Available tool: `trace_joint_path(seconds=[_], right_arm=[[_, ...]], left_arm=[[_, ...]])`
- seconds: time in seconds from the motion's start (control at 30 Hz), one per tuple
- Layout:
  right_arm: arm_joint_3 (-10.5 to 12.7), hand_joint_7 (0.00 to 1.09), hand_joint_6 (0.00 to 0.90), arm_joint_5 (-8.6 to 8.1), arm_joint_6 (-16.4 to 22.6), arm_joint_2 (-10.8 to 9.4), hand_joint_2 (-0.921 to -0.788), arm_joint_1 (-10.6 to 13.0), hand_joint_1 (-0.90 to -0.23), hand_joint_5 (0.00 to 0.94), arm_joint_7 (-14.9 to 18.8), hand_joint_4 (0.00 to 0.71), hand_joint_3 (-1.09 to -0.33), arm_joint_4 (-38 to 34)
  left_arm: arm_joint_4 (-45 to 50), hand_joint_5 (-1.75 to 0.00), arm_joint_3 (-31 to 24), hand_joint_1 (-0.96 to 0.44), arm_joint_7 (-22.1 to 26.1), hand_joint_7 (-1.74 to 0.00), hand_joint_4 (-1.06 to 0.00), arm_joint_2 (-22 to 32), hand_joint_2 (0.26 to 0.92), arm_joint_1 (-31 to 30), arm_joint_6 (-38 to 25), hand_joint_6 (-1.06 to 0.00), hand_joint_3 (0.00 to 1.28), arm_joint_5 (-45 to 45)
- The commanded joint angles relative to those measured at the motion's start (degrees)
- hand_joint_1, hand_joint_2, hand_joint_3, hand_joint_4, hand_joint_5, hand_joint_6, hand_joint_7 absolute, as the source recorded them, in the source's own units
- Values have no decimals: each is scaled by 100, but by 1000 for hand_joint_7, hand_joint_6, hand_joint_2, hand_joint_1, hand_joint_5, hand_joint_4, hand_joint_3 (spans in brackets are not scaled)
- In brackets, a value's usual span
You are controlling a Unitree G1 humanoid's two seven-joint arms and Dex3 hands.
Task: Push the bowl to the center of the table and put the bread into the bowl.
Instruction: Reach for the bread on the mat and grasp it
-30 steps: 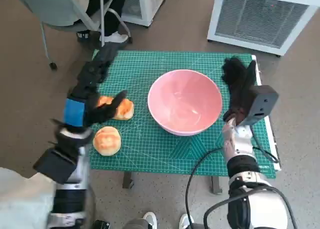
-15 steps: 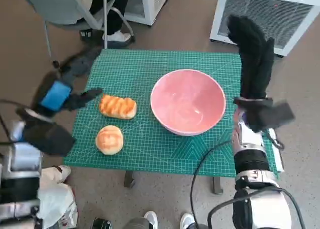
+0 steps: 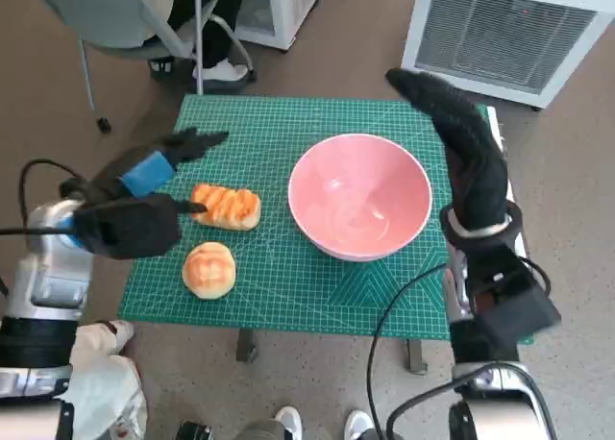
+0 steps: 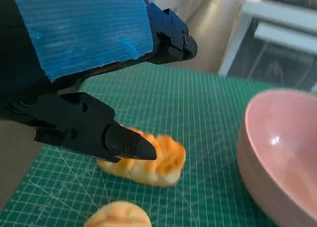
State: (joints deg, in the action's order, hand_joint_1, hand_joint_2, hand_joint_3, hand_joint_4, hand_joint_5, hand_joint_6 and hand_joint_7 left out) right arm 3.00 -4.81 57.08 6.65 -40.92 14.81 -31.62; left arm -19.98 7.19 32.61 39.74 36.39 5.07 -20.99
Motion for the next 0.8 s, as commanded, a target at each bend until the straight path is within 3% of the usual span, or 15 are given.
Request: trace_joint_path(seconds=[0.03,0.27,0.8], right_arm=[[-125,817,-1,99,-111,35,-921,246,-590,32,38,356,-805,275],[-183,829,-1,210,-109,44,-921,309,-584,35,-21,350,-834,415],[-187,820,-1,181,-49,33,-921,281,-572,42,-38,342,-854,221]], left_arm=[[-284,0,222,54,49,0,-83,9,792,262,-63,-266,17,-186],[-750,0,571,48,66,0,-80,-77,794,537,-119,-263,13,-437],[-1805,-1,1178,24,-167,-3,-77,-408,795,1002,-62,-263,7,-932]])
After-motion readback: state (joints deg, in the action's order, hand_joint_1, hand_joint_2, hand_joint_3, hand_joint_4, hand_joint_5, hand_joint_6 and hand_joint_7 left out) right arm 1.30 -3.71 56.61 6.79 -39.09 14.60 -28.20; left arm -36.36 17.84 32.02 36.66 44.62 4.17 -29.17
